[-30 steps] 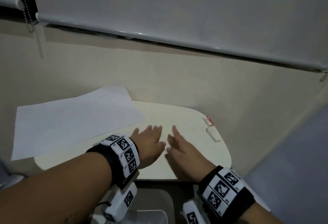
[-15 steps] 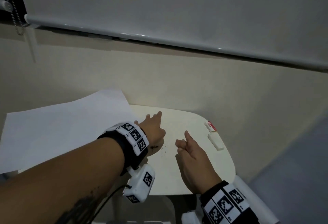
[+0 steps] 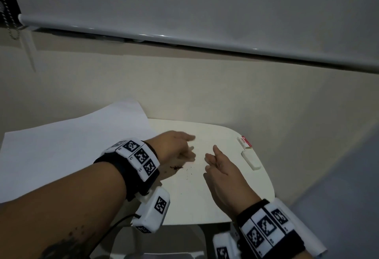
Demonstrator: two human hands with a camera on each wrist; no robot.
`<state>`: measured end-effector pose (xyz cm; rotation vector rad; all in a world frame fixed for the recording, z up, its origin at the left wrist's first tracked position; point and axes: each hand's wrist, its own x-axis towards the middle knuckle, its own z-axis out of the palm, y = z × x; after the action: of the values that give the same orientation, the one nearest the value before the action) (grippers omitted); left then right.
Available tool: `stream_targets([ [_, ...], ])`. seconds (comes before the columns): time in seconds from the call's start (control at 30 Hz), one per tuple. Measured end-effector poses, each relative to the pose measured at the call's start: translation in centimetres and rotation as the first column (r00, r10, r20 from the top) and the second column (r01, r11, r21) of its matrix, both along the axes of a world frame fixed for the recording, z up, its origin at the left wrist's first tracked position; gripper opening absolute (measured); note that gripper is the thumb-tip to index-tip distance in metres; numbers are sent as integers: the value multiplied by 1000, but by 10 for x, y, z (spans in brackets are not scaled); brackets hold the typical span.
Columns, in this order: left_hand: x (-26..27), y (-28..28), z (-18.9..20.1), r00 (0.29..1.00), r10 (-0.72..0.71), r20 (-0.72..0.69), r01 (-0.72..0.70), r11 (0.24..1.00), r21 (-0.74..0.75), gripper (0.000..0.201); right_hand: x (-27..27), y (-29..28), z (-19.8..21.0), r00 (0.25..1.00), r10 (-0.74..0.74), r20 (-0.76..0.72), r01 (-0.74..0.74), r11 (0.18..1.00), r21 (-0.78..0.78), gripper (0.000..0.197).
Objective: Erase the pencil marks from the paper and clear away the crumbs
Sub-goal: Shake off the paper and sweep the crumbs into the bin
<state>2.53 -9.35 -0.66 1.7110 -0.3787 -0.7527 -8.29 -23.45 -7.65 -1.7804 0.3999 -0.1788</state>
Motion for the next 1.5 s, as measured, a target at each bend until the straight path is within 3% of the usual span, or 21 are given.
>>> stream_targets([
  [0.07, 7, 10, 0, 987, 155, 49, -150, 984, -91, 43, 8, -4, 13, 993, 91, -78, -103, 979, -173, 72],
  [0.13, 10, 19, 0, 955, 157, 250, -182, 980, 81, 46, 15, -1, 20, 957, 129, -261, -243, 847, -473, 72],
  [0.2, 7, 24, -1, 939, -52, 341, -87, 921, 380, 48, 17, 14, 21, 905, 134, -403, -393, 624, -675, 77],
  [0.27, -2, 24, -4, 881, -343, 326, 51, 753, 656, 49, 15, 31, 19, 875, 222, -430, -479, 525, -704, 76],
  [0.3, -8, 23, -4, 834, -444, 327, 58, 660, 749, 49, 13, 37, 17, 863, 290, -413, -504, 528, -683, 73],
  [0.37, -20, 22, -6, 766, -537, 355, 50, 599, 799, 50, 8, 42, 16, 852, 414, -321, -521, 613, -594, 69],
  [0.43, -32, 22, -9, 733, -554, 395, 72, 640, 765, 53, -2, 40, 21, 905, 399, -148, -422, 792, -442, 67],
  [0.5, -42, 24, -13, 774, -493, 398, 118, 729, 674, 55, -15, 30, 27, 974, 218, -56, -222, 891, -395, 63],
  [0.6, -50, 29, -11, 897, -345, 277, 180, 857, 483, 57, -35, 4, 25, 971, -123, -205, -27, 795, -605, 65],
  [0.7, -53, 34, -11, 902, -249, 352, 105, 918, 382, 55, -49, -12, 15, 845, -364, -392, -40, 687, -725, 75],
  [0.8, -54, 38, -12, 913, -153, 378, 23, 945, 328, 54, -61, -8, 12, 908, -193, -372, -165, 652, -740, 74],
  [0.9, -59, 41, -13, 924, -120, 364, -2, 948, 318, 54, -70, 9, 24, 954, 128, -270, -268, 767, -582, 64],
  [0.97, -61, 44, -14, 921, -109, 374, -24, 942, 334, 52, -68, 8, 28, 986, 63, -156, -141, 818, -558, 63],
  [1.03, -61, 47, -17, 921, -103, 376, -34, 939, 342, 49, -64, -6, 30, 972, -147, -186, -18, 738, -675, 65],
  [1.1, -62, 51, -20, 919, -129, 372, -28, 921, 389, 49, -60, -19, 26, 899, -291, -327, -65, 650, -757, 70],
  [1.13, -64, 52, -21, 912, -153, 380, -30, 900, 435, 48, -58, -19, 23, 880, -281, -383, -134, 627, -767, 72],
  [1.27, -74, 48, -25, 901, -154, 405, -57, 885, 462, 51, -58, 19, 16, 916, 101, -387, -377, 540, -753, 68],
  [1.33, -77, 47, -26, 901, -125, 416, -73, 900, 430, 52, -62, 36, 25, 933, 251, -259, -360, 687, -631, 61],
  [1.4, -75, 49, -28, 905, -85, 417, -90, 919, 384, 53, -61, 31, 31, 979, 165, -120, -204, 811, -548, 59],
  [1.47, -71, 52, -31, 907, -46, 418, -112, 932, 345, 53, -55, 11, 29, 981, -87, -174, -53, 742, -669, 64],
  [1.5, -71, 53, -32, 909, -31, 416, -121, 935, 333, 53, -51, 0, 27, 938, -229, -261, -32, 691, -722, 68],
])
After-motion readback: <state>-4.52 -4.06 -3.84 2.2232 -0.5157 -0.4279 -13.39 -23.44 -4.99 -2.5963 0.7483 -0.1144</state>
